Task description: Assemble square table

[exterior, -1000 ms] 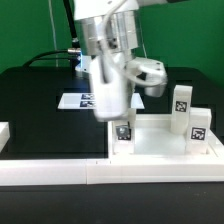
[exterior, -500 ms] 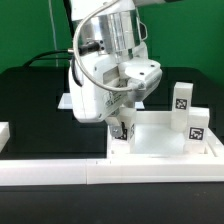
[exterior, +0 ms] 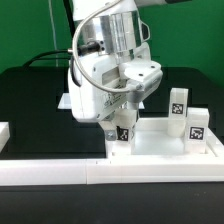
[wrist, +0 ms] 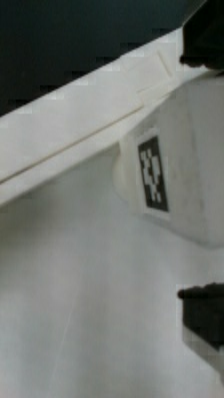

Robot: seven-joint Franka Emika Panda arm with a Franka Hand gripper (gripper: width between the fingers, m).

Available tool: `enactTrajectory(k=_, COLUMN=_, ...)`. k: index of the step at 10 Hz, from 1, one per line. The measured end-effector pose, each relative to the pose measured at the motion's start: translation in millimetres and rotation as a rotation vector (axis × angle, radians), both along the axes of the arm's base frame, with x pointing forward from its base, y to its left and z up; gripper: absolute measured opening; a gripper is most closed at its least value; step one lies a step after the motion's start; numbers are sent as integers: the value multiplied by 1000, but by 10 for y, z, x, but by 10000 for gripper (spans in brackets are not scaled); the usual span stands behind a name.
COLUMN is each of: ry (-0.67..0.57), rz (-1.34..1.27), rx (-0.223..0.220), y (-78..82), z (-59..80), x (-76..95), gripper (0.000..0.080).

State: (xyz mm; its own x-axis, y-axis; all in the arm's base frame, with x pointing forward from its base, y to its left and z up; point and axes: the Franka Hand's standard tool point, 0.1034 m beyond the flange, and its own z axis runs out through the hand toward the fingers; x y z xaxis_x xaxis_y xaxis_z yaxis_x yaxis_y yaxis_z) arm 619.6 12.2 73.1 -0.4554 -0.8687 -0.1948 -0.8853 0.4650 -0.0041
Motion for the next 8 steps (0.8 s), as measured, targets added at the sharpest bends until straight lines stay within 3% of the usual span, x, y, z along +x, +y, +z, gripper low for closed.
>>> enactTrajectory(k=2, ry=-40, rz=13, rx=39, y=141, z=484, x=29, gripper=648)
enactTrajectory(k=4, ry=-33, rz=22, rx=74, y=294, z=741, x=-37, gripper=649)
enactTrajectory(k=8, ry=-33, rz=24, rx=71, y=284, z=693, x=-39, gripper=649)
